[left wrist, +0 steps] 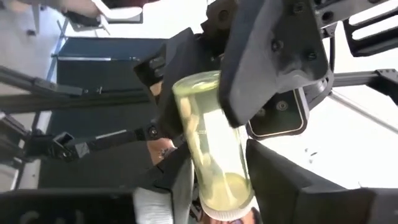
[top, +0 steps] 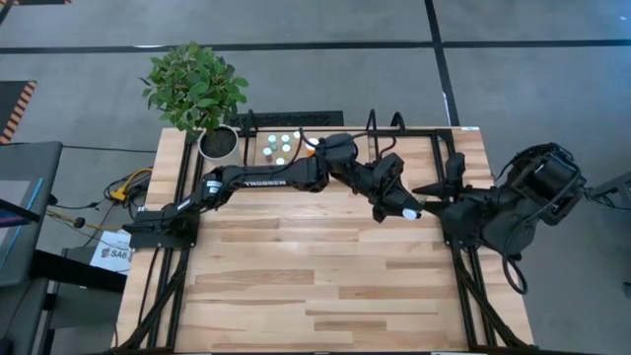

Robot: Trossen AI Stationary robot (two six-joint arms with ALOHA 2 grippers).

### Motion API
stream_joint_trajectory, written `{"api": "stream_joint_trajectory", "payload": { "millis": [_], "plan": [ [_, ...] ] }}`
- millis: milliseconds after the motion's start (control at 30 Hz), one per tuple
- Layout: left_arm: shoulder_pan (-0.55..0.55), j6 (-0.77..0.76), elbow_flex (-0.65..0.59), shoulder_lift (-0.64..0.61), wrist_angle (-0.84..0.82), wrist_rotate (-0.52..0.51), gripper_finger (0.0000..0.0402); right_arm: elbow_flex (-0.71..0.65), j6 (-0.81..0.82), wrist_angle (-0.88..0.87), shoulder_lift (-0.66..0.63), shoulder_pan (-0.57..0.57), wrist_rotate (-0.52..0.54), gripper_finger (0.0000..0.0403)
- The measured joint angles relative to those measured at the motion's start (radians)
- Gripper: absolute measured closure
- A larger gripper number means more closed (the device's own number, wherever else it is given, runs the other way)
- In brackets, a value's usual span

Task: Pick and place medicine bottles onto shelf by color
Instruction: Put the yellow pill bottle on the shelf

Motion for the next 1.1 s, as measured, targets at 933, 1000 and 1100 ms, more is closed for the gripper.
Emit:
{"api": "stream_joint_trajectory", "payload": {
  "millis": [933,1000,1100],
  "plan": [
    [0.138,0.143,0.000,0.000,-0.024,0.141,0.0193,0.001,0.398,0.001,-0.162,0.000,-0.169,0.0293],
    [0.160,0.173,0.000,0.000,-0.053,0.178,0.0193,0.001,0.482,0.001,-0.173,0.000,-0.221,0.0293],
    [0.184,0.264,0.000,0.000,-0.215,0.236,0.0193,0.001,0.587,0.001,-0.173,-0.001,-0.295,0.0291]
  ]
}}
